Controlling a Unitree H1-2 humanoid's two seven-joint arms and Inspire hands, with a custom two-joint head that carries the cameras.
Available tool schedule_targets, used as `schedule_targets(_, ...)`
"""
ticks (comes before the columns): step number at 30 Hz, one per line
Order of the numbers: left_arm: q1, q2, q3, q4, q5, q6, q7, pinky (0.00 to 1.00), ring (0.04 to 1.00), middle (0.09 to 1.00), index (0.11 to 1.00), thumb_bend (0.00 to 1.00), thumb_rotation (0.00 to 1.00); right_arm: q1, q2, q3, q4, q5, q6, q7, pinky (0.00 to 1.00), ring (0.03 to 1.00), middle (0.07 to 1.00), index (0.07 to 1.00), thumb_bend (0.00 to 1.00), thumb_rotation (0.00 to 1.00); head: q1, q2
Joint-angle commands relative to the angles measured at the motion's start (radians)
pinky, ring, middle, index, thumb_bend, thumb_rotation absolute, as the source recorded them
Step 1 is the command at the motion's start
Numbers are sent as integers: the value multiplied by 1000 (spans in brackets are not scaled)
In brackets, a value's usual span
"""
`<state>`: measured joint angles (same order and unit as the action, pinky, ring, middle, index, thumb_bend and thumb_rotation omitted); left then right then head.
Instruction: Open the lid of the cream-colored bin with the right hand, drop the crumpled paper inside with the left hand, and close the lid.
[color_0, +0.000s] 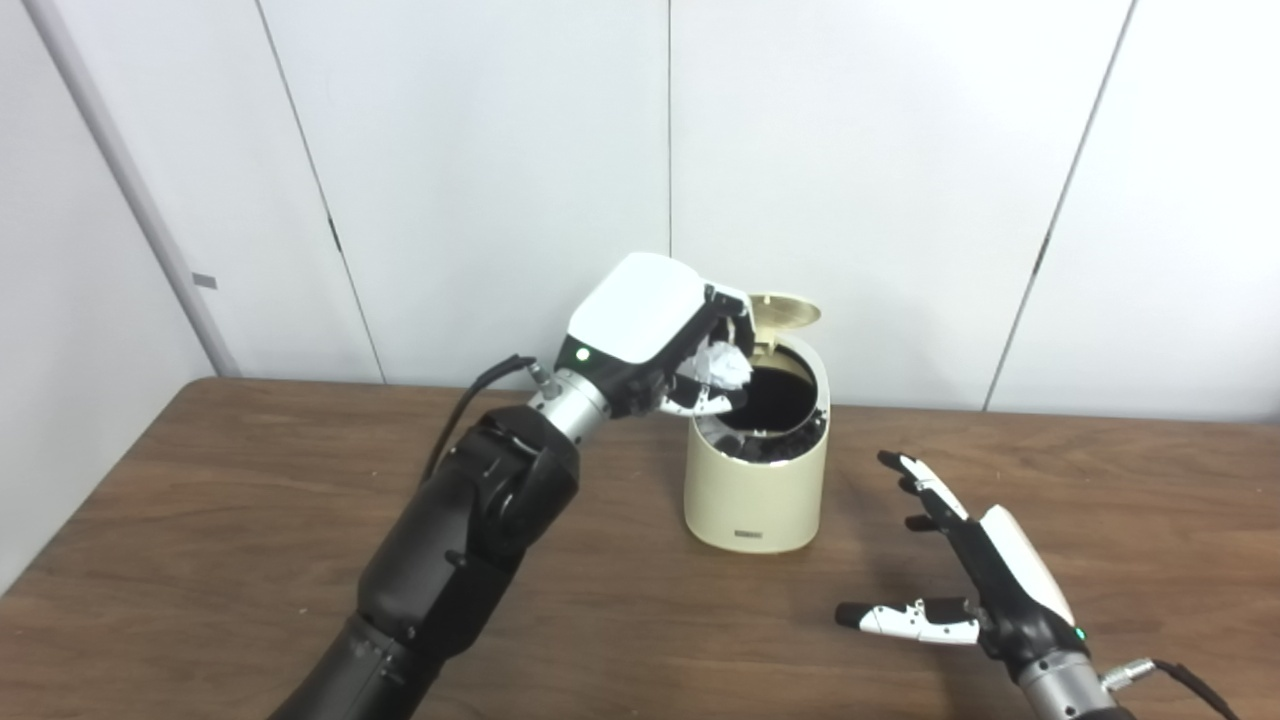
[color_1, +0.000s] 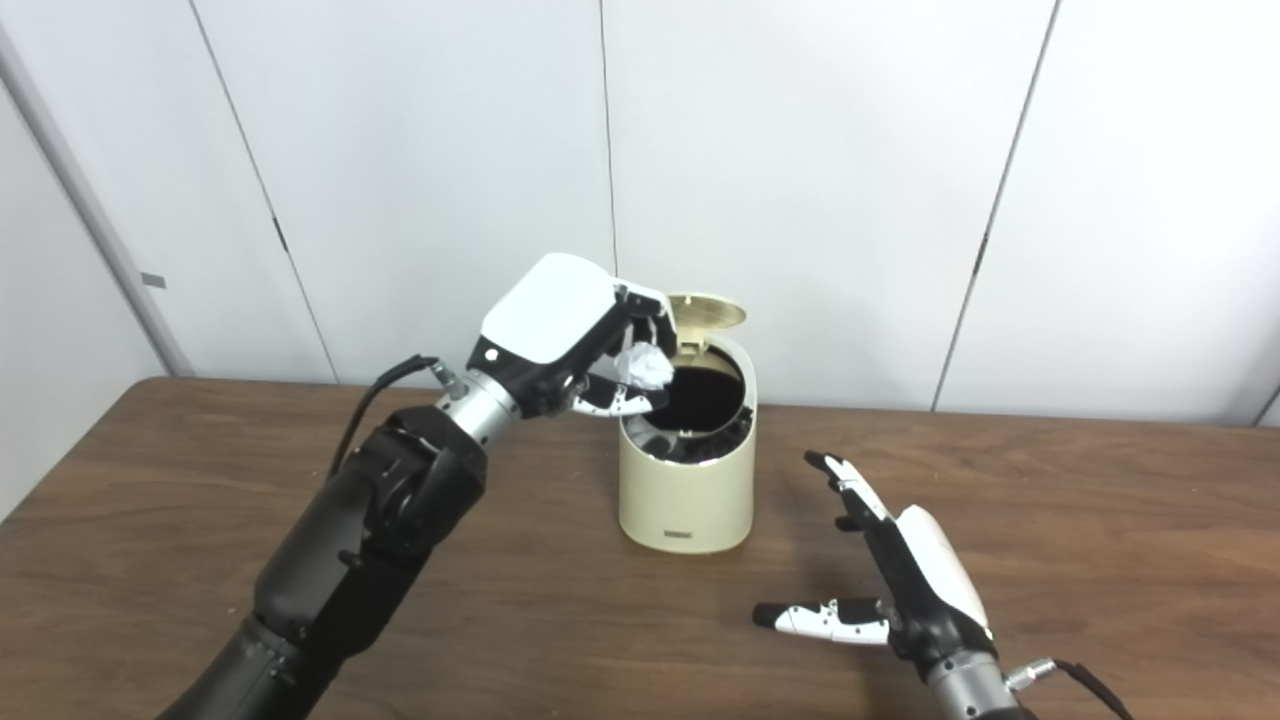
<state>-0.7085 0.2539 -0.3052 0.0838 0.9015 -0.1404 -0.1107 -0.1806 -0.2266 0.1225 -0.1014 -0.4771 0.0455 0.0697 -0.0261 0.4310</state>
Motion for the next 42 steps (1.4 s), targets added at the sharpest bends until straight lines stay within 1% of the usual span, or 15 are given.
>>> schedule_targets(1, -70, -10, 2, -2, -8, -11, 35, 230, 360, 476, 511, 496, 0, -23, 2, -8, -42, -1, -9, -17, 779, 916, 966, 922, 804, 293, -3, 2)
schedule_targets(3, -74, -17, -1, 8, -10, -8, 36, 206, 384, 497, 490, 500, 0, -22, 2, -8, -46, -7, -5, -18, 776, 914, 964, 921, 806, 294, -5, 3)
schedule_targets(9, -83, -37, -14, 59, 4, -2, 70, 218, 387, 510, 485, 501, 0, -19, 2, -10, -52, -11, 1, -19, 776, 910, 965, 922, 805, 312, -9, 6)
schedule_targets(11, -83, -41, -21, 78, 16, -2, 91, 201, 391, 508, 485, 501, 0, -18, 2, -10, -51, -15, -1, -21, 777, 910, 963, 921, 803, 311, -12, 5)
schedule_targets(13, -83, -42, -32, 103, 39, -4, 126, 190, 394, 507, 486, 502, 0, -16, 3, -11, -50, -15, -1, -22, 787, 914, 963, 921, 802, 304, -14, 5)
schedule_targets(16, -87, -43, -55, 155, 90, -9, 210, 193, 387, 511, 486, 501, 0, -12, 4, -10, -54, -13, -1, -20, 782, 912, 960, 918, 804, 293, -15, 5)
schedule_targets(18, -90, -42, -68, 177, 105, -2, 229, 195, 387, 511, 486, 501, 0, -11, 3, -9, -56, -15, 0, -18, 783, 912, 961, 919, 806, 304, -14, 7)
schedule_targets(21, -97, -38, -87, 204, 130, 6, 252, 258, 348, 457, 540, 493, 0, -9, -2, -9, -53, -16, -12, -22, 777, 912, 963, 923, 797, 301, -14, 9)
schedule_targets(23, -100, -37, -96, 221, 145, 2, 284, 303, 352, 464, 543, 493, 0, -7, -2, -10, -53, -18, -13, -23, 783, 913, 962, 922, 799, 312, -15, 10)
schedule_targets(27, -111, -32, -117, 271, 175, -12, 370, 332, 355, 469, 542, 494, 0, -4, 1, -12, -60, -21, -5, -24, 790, 911, 959, 919, 806, 322, -15, 12)
schedule_targets(30, -115, -31, -127, 295, 174, -14, 402, 370, 375, 493, 514, 499, 0, -2, 4, -12, -64, -22, 0, -22, 795, 914, 960, 919, 807, 320, -15, 13)
schedule_targets(32, -115, -32, -132, 299, 175, -7, 409, 378, 378, 498, 508, 499, 0, -1, 6, -12, -64, -20, -1, -21, 787, 911, 960, 919, 806, 319, -16, 14)
schedule_targets(36, -115, -31, -142, 295, 178, 11, 395, 325, 355, 464, 543, 495, 0, 1, 6, -11, -63, -18, -5, -22, 795, 913, 960, 918, 805, 327, -16, 17)
schedule_targets(41, -109, -28, -143, 273, 159, 15, 353, 430, 416, 506, 520, 502, 0, 2, 6, -10, -63, -24, -5, -24, 798, 915, 960, 916, 805, 340, -17, 18)
schedule_targets(42, -107, -28, -140, 266, 149, 13, 345, 450, 493, 497, 509, 515, 0, 2, 6, -11, -64, -25, -1, -23, 799, 916, 961, 916, 806, 341, -17, 19)
